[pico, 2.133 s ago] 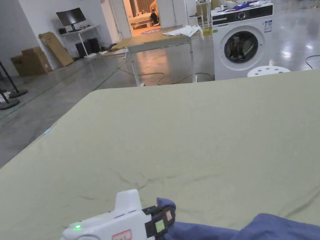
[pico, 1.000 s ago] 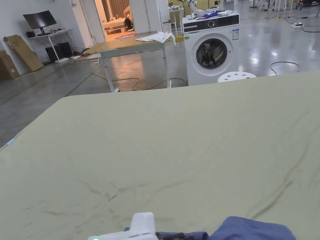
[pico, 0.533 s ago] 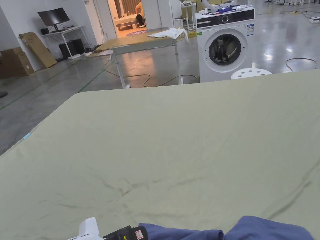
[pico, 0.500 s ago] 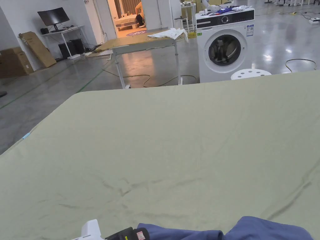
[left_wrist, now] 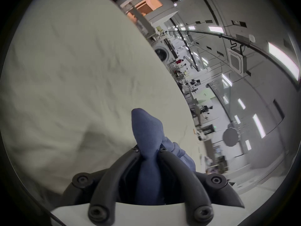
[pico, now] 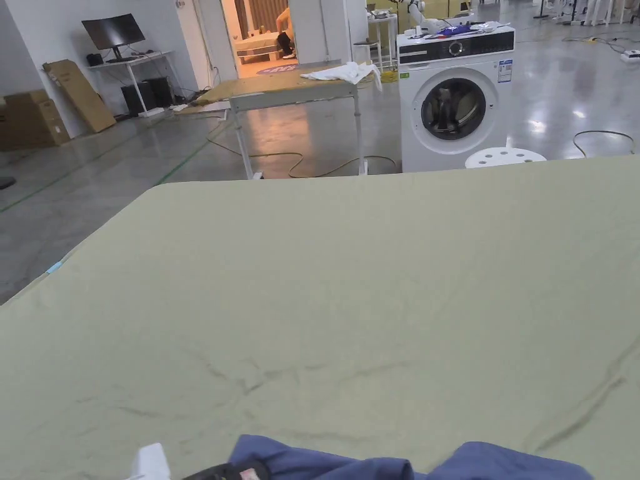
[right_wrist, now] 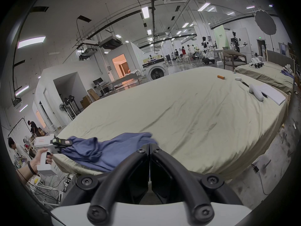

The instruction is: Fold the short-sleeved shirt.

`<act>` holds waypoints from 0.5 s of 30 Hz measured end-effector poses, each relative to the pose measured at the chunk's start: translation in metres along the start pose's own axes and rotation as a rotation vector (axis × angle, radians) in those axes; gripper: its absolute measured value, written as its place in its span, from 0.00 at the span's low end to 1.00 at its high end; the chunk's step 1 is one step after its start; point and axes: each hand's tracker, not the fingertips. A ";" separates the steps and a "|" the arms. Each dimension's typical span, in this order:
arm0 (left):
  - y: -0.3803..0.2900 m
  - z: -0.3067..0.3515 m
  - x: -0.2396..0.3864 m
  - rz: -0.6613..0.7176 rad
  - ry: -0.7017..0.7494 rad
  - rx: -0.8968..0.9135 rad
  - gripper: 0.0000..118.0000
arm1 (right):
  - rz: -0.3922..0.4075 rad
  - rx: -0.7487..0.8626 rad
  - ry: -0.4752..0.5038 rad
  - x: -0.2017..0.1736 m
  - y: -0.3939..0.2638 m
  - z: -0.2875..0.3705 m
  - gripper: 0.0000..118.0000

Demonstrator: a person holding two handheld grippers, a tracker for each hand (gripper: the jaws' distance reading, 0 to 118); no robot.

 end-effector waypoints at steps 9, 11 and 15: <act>0.008 0.054 0.096 -0.415 0.215 0.099 0.08 | -0.029 -0.007 0.058 -0.005 -0.001 -0.018 0.00; -0.012 0.027 0.121 -0.419 0.147 0.054 0.08 | -0.037 -0.005 0.067 -0.006 -0.002 -0.016 0.00; -0.049 -0.054 0.146 -0.318 -0.013 -0.107 0.08 | -0.010 -0.002 0.053 -0.009 -0.004 -0.004 0.00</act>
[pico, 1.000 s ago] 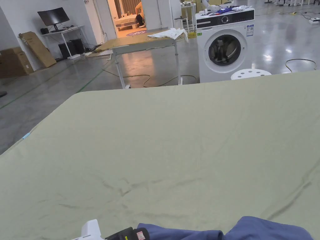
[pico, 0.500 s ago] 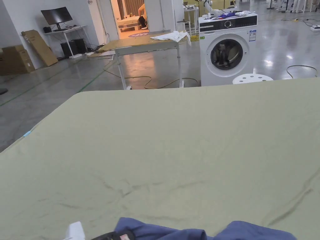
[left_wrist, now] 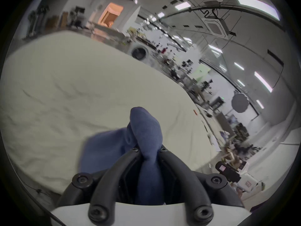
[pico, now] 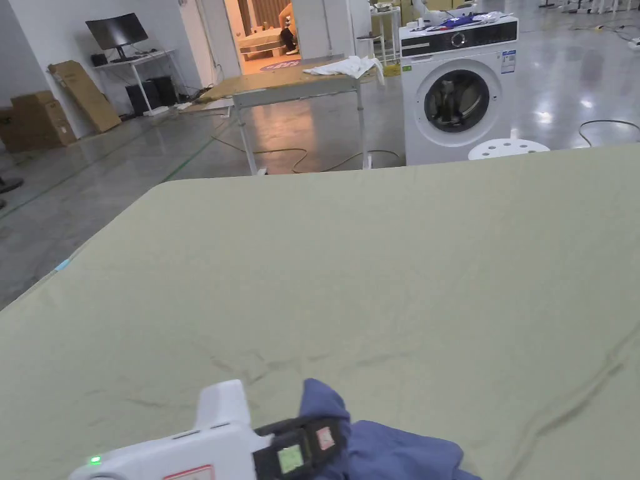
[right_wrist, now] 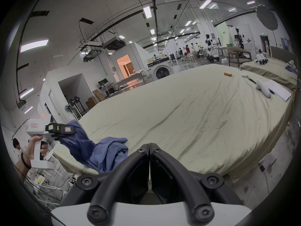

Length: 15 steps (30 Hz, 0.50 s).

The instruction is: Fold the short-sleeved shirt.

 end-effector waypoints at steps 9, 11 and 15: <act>-0.018 -0.090 0.029 -0.105 -0.002 -0.180 0.50 | 0.000 0.013 -0.143 0.029 -0.017 0.043 0.00; -0.007 -0.072 0.034 -0.091 -0.026 -0.108 0.57 | -0.053 0.007 -0.155 0.040 -0.022 0.045 0.00; 0.010 -0.041 0.028 -0.133 0.031 0.024 0.23 | -0.178 0.014 -0.145 0.056 -0.028 0.040 0.00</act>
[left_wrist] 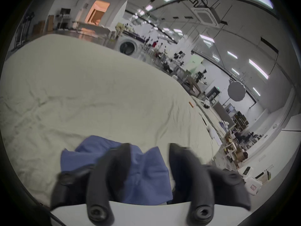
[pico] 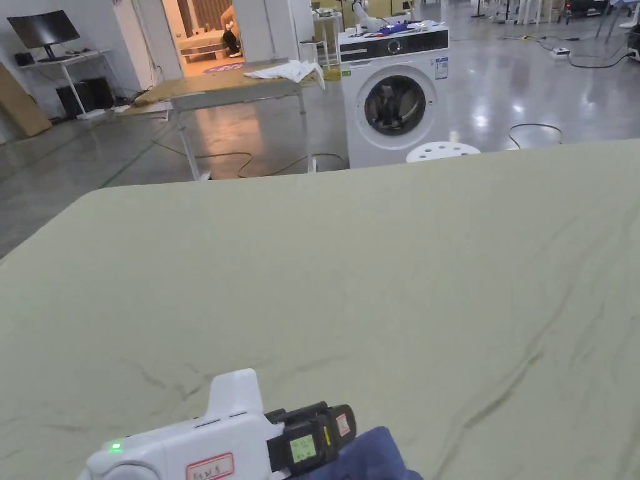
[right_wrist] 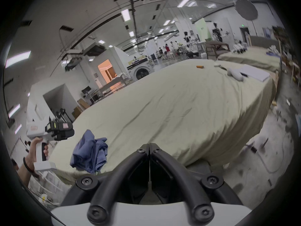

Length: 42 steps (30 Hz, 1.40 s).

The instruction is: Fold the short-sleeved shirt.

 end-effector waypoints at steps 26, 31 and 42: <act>-0.019 0.061 -0.077 0.095 0.080 -0.032 0.75 | 0.491 -0.357 0.404 -0.176 -0.008 -0.183 0.00; -0.035 0.057 -0.119 0.187 0.094 -0.065 0.85 | 0.576 -0.600 0.260 -0.168 -0.031 -0.247 0.00; -0.058 -0.025 -0.147 0.366 -0.052 -0.150 0.44 | 0.532 -0.526 0.243 -0.168 -0.035 -0.236 0.00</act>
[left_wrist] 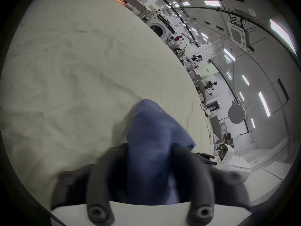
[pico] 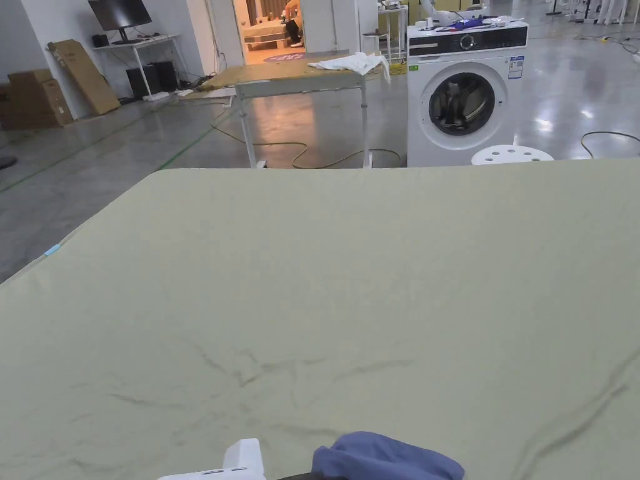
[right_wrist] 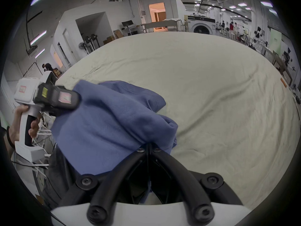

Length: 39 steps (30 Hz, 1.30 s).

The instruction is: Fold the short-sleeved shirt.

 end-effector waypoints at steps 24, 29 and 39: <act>0.140 0.267 -0.116 0.039 0.582 0.341 0.28 | -0.328 0.142 0.177 0.028 -0.030 0.070 0.00; 0.150 0.270 -0.072 -0.138 0.879 0.461 0.73 | -0.277 0.174 0.120 0.034 -0.030 0.093 0.00; 0.035 0.308 0.153 -0.614 0.611 0.789 0.71 | -0.128 0.488 -0.138 0.046 0.013 0.189 0.00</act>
